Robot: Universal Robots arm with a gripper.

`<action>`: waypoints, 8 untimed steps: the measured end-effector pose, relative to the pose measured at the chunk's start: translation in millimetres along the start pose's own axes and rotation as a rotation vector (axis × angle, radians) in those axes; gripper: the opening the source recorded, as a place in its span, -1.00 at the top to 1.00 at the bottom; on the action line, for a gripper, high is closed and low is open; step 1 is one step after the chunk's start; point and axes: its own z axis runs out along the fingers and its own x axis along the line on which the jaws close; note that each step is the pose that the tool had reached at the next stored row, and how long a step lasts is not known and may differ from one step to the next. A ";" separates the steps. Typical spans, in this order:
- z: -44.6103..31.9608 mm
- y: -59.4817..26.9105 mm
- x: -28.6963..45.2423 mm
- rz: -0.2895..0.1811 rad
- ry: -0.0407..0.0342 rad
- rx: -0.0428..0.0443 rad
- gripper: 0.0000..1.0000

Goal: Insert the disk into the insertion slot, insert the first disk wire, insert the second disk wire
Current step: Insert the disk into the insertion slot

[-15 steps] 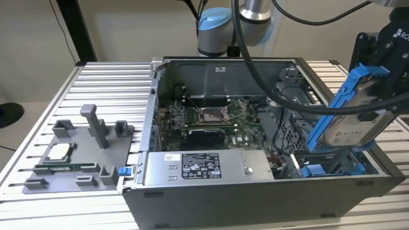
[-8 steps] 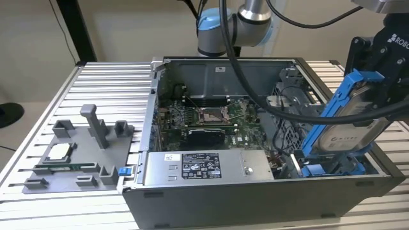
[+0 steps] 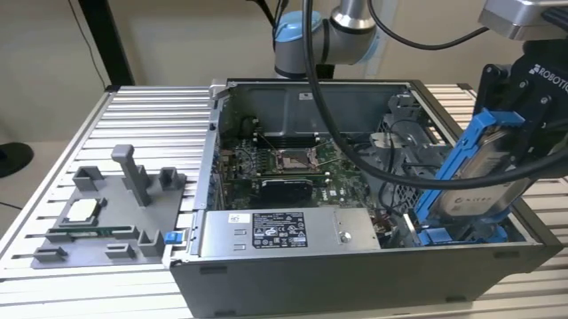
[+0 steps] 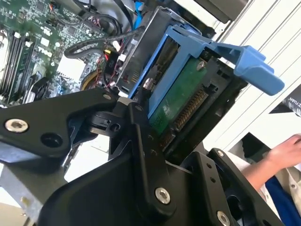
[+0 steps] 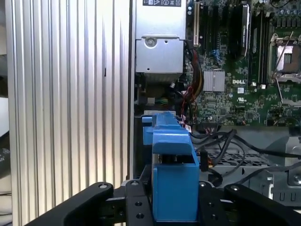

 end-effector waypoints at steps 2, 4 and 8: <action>1.9 -0.3 -1.7 0.000 -0.0002 0.0000 -1.00; 3.4 -0.9 -4.3 -0.002 -0.0001 0.0001 -1.00; 6.7 -1.9 -5.3 -0.015 0.0000 0.0016 -1.00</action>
